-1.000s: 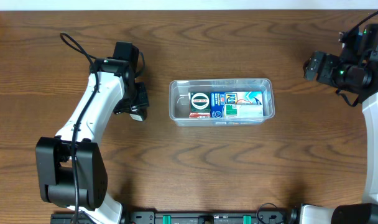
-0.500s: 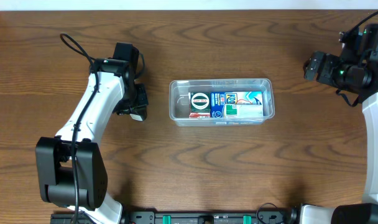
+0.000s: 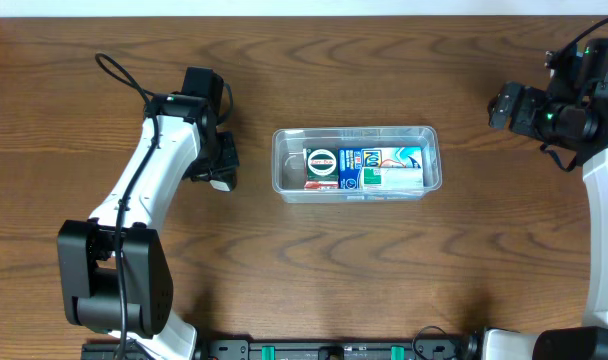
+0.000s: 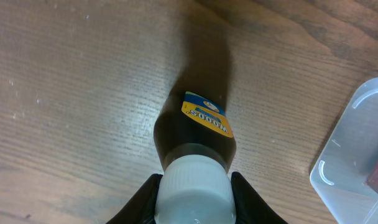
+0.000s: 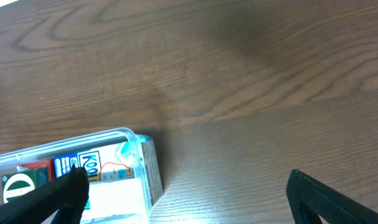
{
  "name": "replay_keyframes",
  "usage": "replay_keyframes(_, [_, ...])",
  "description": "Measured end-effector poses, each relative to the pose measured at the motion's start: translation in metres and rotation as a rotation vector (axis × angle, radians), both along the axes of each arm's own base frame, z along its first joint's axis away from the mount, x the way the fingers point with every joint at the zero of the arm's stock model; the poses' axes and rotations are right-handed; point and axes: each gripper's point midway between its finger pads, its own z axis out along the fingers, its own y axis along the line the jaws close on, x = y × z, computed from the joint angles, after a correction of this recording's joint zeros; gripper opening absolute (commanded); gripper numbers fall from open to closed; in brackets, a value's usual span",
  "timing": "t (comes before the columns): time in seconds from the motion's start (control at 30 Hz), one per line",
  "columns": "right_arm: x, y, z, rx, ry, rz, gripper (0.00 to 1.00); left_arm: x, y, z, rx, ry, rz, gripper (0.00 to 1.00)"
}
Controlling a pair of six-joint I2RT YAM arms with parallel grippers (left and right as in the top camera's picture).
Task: Pack container
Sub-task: 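Grasp the brown bottle by its white cap with the left gripper, then carry the brown bottle over the container and lower it inside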
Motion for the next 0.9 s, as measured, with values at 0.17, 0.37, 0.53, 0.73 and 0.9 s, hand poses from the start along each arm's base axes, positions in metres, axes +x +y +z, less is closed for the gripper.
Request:
replay_keyframes(0.17, [0.000, 0.000, 0.000, 0.000, 0.000, 0.000, 0.99, 0.004, -0.001, 0.000, 0.007, -0.014, -0.072, 0.24])
replay_keyframes(0.37, [0.000, 0.000, 0.000, 0.000, 0.000, 0.000, 0.99, 0.009, -0.001, 0.009, 0.024, -0.025, -0.220, 0.21])
replay_keyframes(0.53, [0.000, 0.000, 0.000, 0.000, 0.000, 0.000, 0.99, 0.023, -0.005, 0.033, 0.045, -0.102, -0.364, 0.19])
replay_keyframes(0.73, [0.000, 0.000, 0.000, 0.000, 0.000, 0.000, 0.99, 0.021, -0.025, 0.071, 0.088, -0.221, -0.602, 0.11])
replay_keyframes(0.9, [0.000, 0.000, 0.000, 0.000, 0.000, 0.000, 0.99, 0.021, -0.057, 0.110, 0.119, -0.374, -0.775, 0.11])
